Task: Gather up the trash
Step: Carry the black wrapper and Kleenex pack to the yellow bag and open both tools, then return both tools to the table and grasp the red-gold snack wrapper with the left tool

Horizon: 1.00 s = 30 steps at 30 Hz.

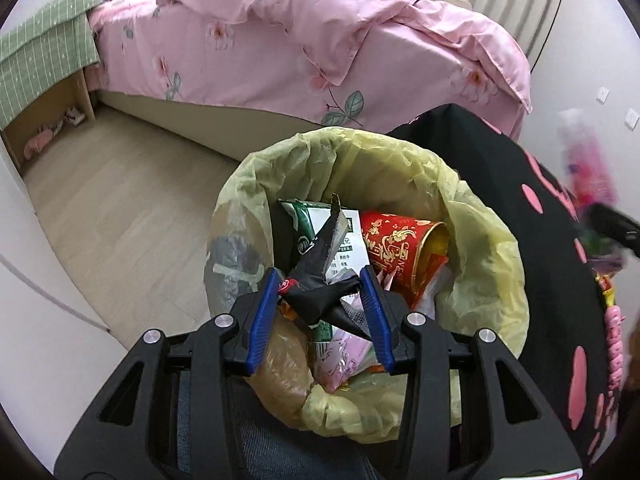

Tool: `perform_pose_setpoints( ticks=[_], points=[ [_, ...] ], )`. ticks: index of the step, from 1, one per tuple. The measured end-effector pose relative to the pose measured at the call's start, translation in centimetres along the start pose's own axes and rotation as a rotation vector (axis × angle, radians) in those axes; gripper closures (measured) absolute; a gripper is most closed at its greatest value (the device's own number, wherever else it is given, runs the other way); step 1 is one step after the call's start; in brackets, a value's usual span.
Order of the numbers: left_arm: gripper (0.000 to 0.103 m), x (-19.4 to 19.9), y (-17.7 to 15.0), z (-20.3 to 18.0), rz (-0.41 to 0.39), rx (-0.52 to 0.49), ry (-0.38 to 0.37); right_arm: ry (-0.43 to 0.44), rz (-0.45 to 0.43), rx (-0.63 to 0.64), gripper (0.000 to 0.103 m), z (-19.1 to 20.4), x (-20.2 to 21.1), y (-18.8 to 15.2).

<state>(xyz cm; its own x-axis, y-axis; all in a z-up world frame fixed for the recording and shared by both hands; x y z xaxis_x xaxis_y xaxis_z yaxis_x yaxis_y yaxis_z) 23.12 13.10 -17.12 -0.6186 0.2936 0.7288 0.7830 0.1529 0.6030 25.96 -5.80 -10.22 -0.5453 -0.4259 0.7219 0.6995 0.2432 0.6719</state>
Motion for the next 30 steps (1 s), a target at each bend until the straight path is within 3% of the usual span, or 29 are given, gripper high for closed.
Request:
perform_pose_setpoints(
  ticks=[3, 7, 9, 11, 14, 23, 30],
  points=[
    [0.057, 1.6, 0.6, 0.2, -0.047, 0.045, -0.031, 0.027, 0.038, 0.002, 0.089, 1.0, -2.3, -0.3],
    [0.037, 4.0, 2.2, 0.3, -0.129, 0.069, -0.066, 0.037, 0.085, 0.029, 0.087, 2.2, -4.9, -1.1],
    [0.035, 5.1, 3.1, 0.3, -0.164, 0.085, -0.073, 0.021, 0.107, 0.054, 0.067, 2.6, -5.8, -1.5],
    [0.035, 6.0, 3.9, 0.5, -0.2, 0.101, -0.059, 0.023, 0.106, 0.063, 0.057, 2.8, -6.4, -1.7],
    [0.035, 7.8, 5.1, 0.6, -0.267, 0.097, -0.022, 0.043, 0.109, 0.064, 0.056, 2.7, -6.1, -1.9],
    [0.035, 9.4, 6.4, -2.5, -0.337, 0.032, -0.004, 0.021, -0.064, 0.009, 0.047, -1.4, 2.0, -0.8],
    [0.035, 7.2, 5.8, -8.7, -0.274, -0.068, -0.114, -0.149, -0.119, -0.044, 0.047, -9.5, 9.0, -4.2]
  ],
)
Point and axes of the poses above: each gripper's, at about its wrist camera, not at the fingertips, and x roughly against the way its jaws point, z to its left, y to its top, the point moved 8 cm from there along -x, roughly the way its jaws point, and after that the axes turned 8 degrees about -y, right-handed, at the moved point
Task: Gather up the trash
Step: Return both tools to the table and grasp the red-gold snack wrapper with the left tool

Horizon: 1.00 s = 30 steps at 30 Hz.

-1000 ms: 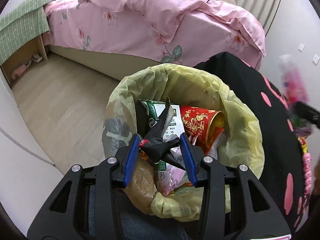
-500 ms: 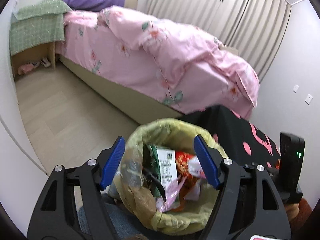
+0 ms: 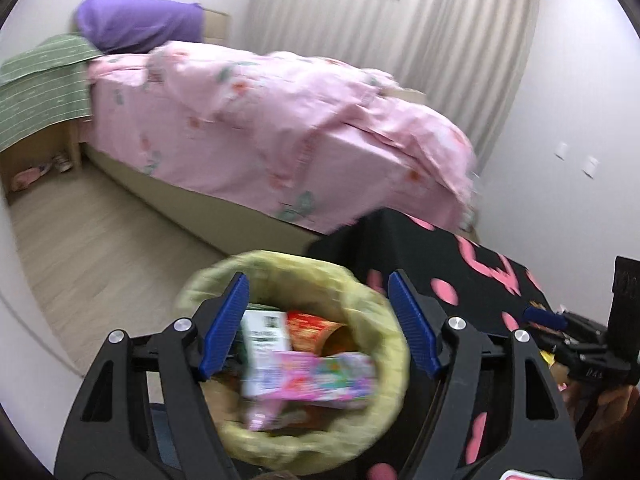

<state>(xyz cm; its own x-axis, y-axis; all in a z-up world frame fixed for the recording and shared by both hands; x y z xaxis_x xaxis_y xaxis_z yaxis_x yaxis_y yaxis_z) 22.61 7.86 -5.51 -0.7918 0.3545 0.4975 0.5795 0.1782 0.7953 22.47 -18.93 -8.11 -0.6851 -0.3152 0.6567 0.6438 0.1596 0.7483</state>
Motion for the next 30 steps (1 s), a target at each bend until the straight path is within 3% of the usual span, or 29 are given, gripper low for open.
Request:
perform_pose_setpoints(
  ticks=[3, 7, 9, 13, 19, 25, 30],
  points=[
    [0.035, -2.1, -1.0, -4.1, 0.047, -0.053, -0.097, -0.153, -0.006, -0.023, 0.047, -5.5, 2.6, -2.4],
    [0.034, -5.4, -2.8, -10.9, 0.152, -0.104, -0.308, -0.284, 0.003, -0.086, 0.047, -11.7, 5.5, -5.5],
    [0.034, -7.5, -4.1, -14.8, 0.224, -0.164, -0.388, -0.317, 0.018, -0.147, 0.047, -15.1, 6.8, -7.3],
    [0.034, -11.0, -6.6, -21.8, 0.312, -0.289, -0.48, -0.388, 0.03, -0.23, 0.047, -19.8, 8.8, -10.8],
    [0.034, -16.2, -9.5, -30.9, 0.437, -0.409, -0.629, -0.437, 0.075, -0.281, 0.047, -23.2, 9.2, -14.9],
    [0.034, -22.2, -11.8, -37.1, 0.59, -0.426, -0.655, -0.447, 0.036, -0.403, 0.047, -26.0, 10.2, -17.1],
    [0.039, -26.8, -13.1, -39.3, 0.616, -0.478, -0.547, -0.392, 0.054, -0.415, 0.047, -26.2, 9.3, -17.8]
  ],
)
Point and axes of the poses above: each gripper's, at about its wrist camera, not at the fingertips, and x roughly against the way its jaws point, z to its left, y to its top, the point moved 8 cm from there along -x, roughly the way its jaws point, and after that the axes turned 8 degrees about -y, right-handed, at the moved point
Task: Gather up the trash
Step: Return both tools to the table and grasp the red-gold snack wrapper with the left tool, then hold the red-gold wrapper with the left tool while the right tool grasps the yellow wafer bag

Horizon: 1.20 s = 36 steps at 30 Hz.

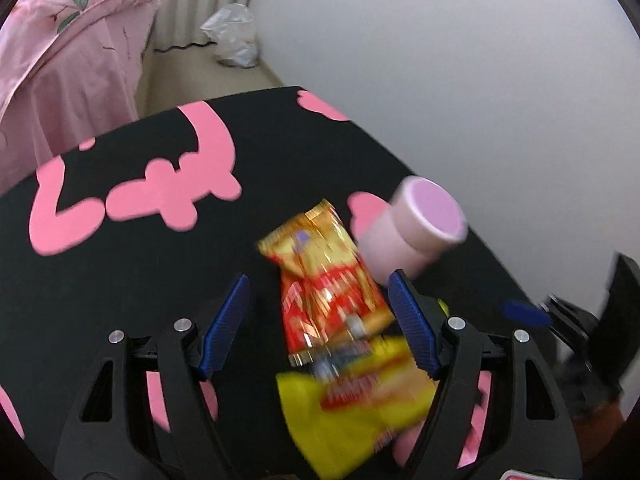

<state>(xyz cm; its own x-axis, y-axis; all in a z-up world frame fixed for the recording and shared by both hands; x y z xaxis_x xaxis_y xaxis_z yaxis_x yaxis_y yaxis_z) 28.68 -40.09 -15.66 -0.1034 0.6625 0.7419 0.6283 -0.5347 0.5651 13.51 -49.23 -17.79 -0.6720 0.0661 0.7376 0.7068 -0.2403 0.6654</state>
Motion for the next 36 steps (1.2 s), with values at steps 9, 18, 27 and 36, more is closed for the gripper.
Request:
perform_pose_setpoints(
  ticks=[9, 18, 27, 36],
  points=[
    [0.066, 1.8, -1.4, 2.4, 0.015, 0.112, 0.034, 0.212, 0.072, 0.051, 0.047, 4.6, -2.1, 2.0],
    [0.065, 13.9, -9.7, 9.1, -0.123, 0.333, 0.136, 0.23, 0.111, 0.149, 0.049, 10.3, -4.8, 4.4],
    [0.064, 18.0, -15.3, 8.8, -0.184, 0.355, 0.172, 0.155, 0.044, 0.279, 0.049, 16.2, -2.6, 6.7],
    [0.063, 19.6, -16.6, 9.2, -0.269, 0.397, 0.165, 0.167, 0.255, 0.145, 0.049, 17.5, -3.4, 2.7]
  ],
)
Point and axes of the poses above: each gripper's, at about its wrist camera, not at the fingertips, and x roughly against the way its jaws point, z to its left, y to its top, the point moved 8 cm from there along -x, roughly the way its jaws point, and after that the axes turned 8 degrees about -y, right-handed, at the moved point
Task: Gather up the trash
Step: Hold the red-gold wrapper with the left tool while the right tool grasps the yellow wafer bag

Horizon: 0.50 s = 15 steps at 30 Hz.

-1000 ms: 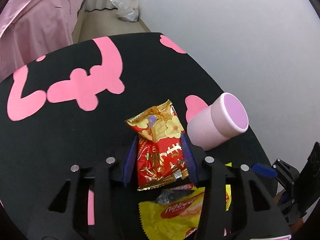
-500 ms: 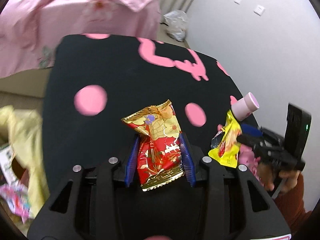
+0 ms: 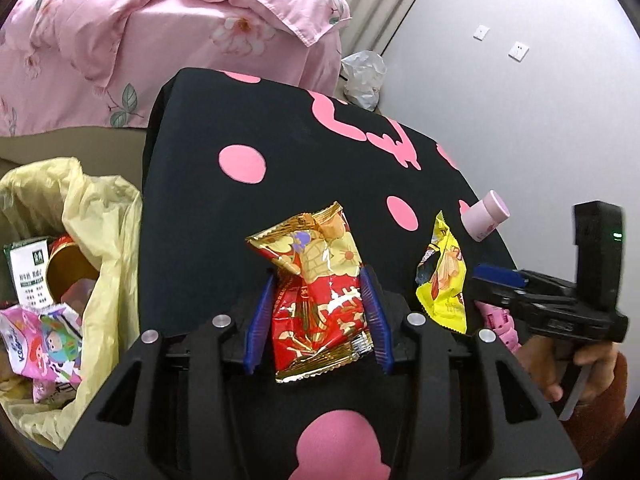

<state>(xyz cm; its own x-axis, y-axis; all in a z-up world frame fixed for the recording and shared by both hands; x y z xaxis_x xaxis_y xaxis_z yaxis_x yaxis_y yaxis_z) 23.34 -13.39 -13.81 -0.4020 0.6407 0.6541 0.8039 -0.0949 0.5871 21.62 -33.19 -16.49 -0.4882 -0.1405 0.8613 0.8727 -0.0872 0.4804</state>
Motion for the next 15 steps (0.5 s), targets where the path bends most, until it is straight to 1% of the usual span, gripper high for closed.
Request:
perform_pose_setpoints(
  ticks=[1, 4, 6, 7, 9, 12, 14, 15],
  points=[
    [0.063, 0.2, -0.1, 0.2, -0.002, 0.005, -0.001, -0.013, 0.002, 0.004, 0.049, 0.1, -0.7, 0.5],
    [0.063, 1.2, -0.2, 1.0, -0.017, 0.023, 0.002, 0.023, 0.011, 0.016, 0.049, 1.1, -2.6, 1.9],
    [0.063, 1.9, -0.5, 1.4, -0.025, 0.033, 0.005, 0.022, -0.031, 0.067, 0.049, 2.2, -3.0, 3.1],
    [0.063, 2.3, -0.6, 1.6, -0.028, 0.036, 0.008, 0.034, -0.036, 0.109, 0.049, 3.1, -3.3, 3.4],
    [0.063, 2.7, -0.9, 1.9, -0.027, 0.039, 0.011, -0.003, -0.069, 0.15, 0.049, 4.1, -3.0, 3.9],
    [0.062, 3.2, -1.4, 2.3, -0.028, 0.044, 0.015, -0.05, -0.135, 0.179, 0.049, 5.1, -1.5, 3.6],
    [0.062, 3.3, -1.5, 2.6, -0.027, 0.051, 0.014, -0.063, -0.183, 0.204, 0.049, 5.9, -0.3, 2.4],
    [0.062, 3.2, -1.6, 2.7, -0.026, 0.055, 0.014, -0.066, -0.191, 0.218, 0.049, 6.1, -0.1, 1.9]
  ],
)
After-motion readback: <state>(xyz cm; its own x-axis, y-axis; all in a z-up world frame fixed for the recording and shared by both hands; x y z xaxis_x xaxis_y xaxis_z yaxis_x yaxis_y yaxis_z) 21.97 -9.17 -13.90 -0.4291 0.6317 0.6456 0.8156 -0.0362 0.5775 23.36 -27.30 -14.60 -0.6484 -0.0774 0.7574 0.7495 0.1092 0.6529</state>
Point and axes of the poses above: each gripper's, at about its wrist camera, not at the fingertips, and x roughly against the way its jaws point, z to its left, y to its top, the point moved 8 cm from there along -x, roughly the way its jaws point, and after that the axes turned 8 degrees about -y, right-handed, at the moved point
